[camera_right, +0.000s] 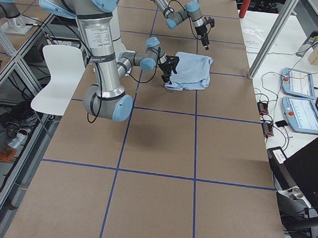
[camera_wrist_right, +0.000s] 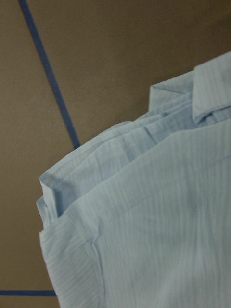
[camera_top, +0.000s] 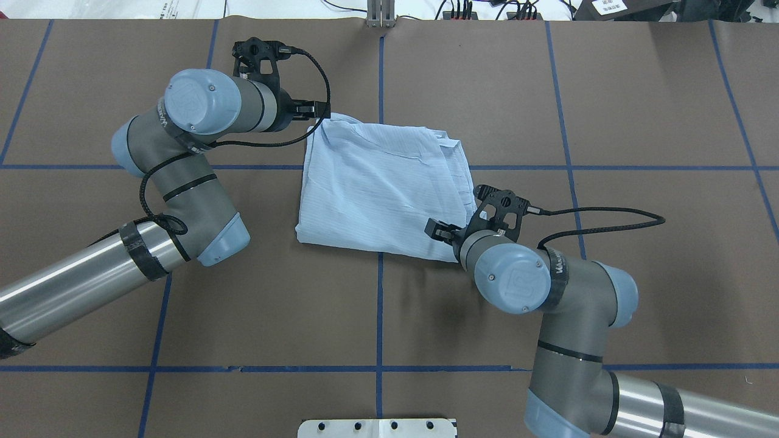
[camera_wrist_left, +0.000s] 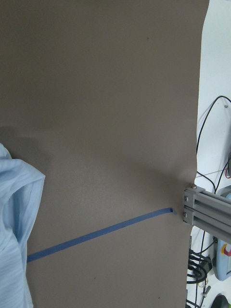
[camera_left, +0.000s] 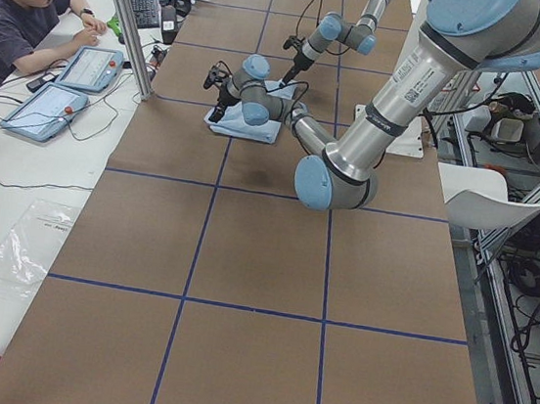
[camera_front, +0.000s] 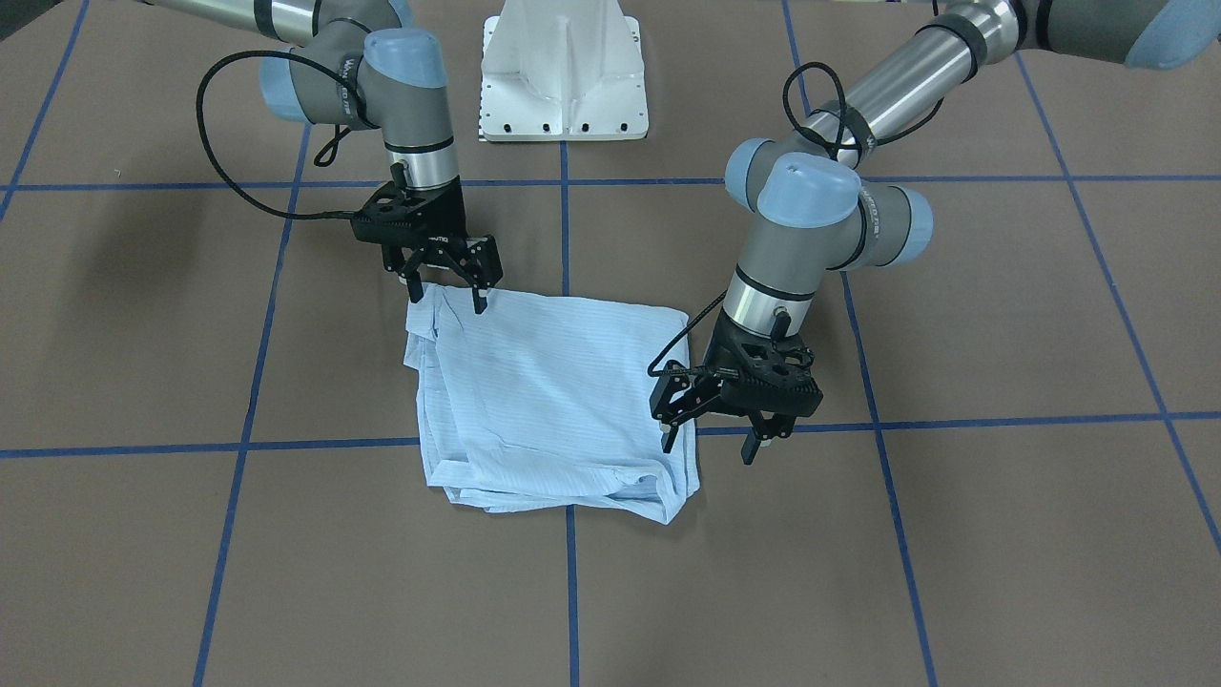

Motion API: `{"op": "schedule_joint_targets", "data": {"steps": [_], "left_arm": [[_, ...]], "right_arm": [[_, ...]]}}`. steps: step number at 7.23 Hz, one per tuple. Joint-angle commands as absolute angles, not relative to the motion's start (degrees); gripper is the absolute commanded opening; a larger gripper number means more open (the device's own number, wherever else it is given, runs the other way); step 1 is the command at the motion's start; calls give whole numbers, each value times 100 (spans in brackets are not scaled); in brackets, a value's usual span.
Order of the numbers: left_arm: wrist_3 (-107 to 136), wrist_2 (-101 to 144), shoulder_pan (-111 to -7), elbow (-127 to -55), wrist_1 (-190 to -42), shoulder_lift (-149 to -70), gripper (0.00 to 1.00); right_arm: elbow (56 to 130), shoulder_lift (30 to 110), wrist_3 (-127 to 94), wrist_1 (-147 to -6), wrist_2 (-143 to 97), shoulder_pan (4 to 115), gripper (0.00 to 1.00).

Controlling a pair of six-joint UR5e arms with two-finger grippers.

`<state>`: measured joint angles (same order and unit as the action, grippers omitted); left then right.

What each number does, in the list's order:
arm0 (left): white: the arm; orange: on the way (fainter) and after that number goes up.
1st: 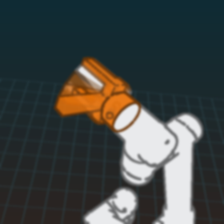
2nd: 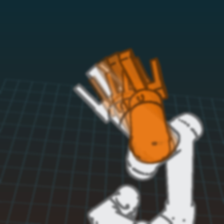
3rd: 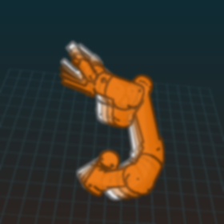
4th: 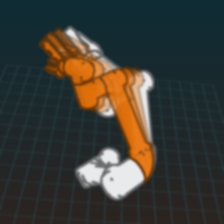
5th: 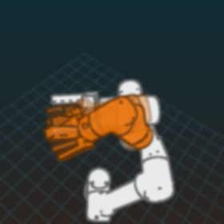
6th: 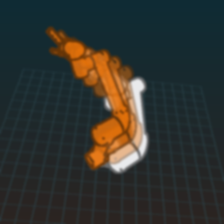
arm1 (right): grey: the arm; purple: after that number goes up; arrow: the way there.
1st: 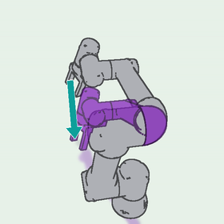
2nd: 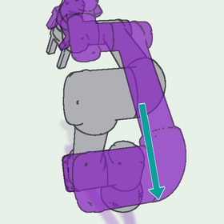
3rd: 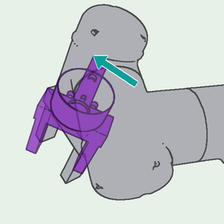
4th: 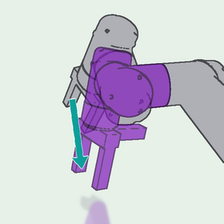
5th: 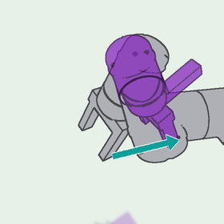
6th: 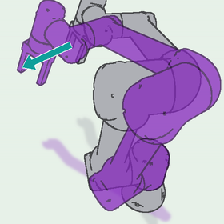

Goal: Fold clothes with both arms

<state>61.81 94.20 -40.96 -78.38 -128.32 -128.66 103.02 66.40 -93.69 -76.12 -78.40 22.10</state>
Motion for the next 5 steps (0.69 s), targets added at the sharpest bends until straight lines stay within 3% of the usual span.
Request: {"op": "schedule_joint_targets", "data": {"steps": [1, 3, 5], "left_arm": [[5560, 9744, -4131, -8467, -12336, -12536, 100], [4576, 9852, -4209, -10353, -10810, -11623, 100], [3233, 10290, -4760, -11483, -9576, -11007, 100]], "right_arm": [[10676, 6636, -8198, -8319, -9081, 3211, 100], [10977, 6715, -6565, -9119, -10409, 4415, 100], [10978, 7160, -4572, -9492, -11220, 5636, 100]]}}
